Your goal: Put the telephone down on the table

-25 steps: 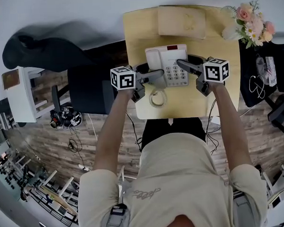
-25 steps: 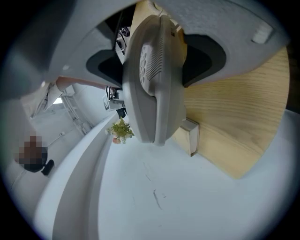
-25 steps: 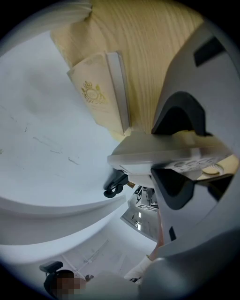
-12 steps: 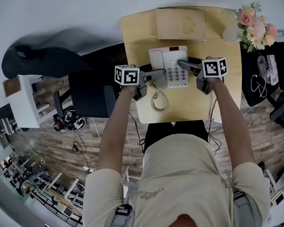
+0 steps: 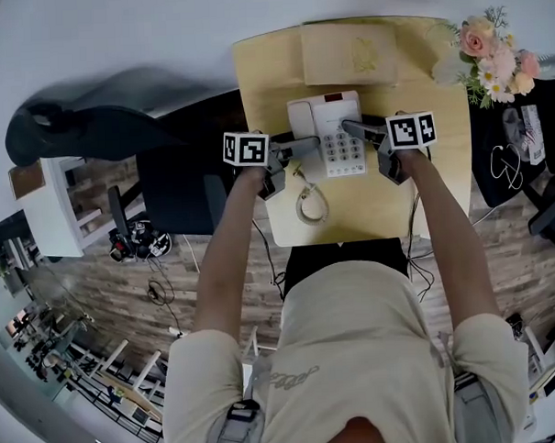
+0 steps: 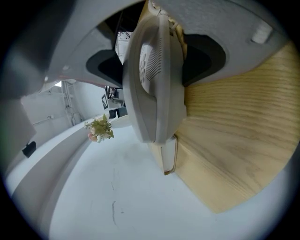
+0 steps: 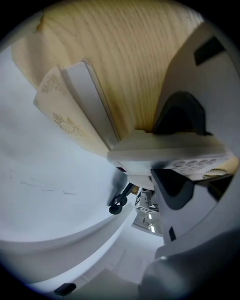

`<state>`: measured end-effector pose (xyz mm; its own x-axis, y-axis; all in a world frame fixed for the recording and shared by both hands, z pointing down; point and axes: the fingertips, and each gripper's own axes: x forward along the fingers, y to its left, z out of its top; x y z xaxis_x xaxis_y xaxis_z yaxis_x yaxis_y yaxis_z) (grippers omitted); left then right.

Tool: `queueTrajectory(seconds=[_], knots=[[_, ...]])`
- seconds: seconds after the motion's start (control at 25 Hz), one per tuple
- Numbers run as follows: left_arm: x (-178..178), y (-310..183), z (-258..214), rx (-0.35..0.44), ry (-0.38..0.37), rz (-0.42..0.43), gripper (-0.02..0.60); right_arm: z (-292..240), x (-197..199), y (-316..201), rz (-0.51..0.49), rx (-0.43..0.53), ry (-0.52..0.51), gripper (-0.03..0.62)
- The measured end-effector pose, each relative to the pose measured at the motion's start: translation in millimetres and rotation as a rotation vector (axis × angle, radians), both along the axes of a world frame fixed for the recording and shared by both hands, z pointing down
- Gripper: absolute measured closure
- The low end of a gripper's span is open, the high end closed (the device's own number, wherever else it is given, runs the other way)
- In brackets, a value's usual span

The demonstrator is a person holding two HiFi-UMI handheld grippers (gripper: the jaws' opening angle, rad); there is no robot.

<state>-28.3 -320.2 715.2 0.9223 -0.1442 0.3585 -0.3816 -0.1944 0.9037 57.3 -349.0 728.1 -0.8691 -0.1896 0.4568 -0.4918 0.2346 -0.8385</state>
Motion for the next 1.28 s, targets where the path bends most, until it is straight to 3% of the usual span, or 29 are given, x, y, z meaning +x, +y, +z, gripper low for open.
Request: queueTrajectory(seconds=[0.4, 0.64, 0.76, 1.0, 1.28], knots=[[2, -1, 0, -0.002, -0.012, -0.004, 0.192, 0, 2, -1, -0.009, 0.004, 0.021, 0.372], [0, 0, -1, 0.013, -0.031, -0.020, 0.192, -4, 7, -4, -0.043, 0.086, 0.158, 0.372], [-1, 0, -1, 0.024, -0.030, -0.059, 0.192, -9, 17, -9, -0.007, 0.110, 0.201, 0.373], [-11, 1, -12, 0.073, -0.035, -0.120, 0.192, -32, 28, 2, 0.029, 0.140, 0.184, 0.373], [-32, 3, -38, 0.183, -0.054, -0.308, 0.192, -69, 33, 31, 0.121, 0.136, 0.115, 0.378]])
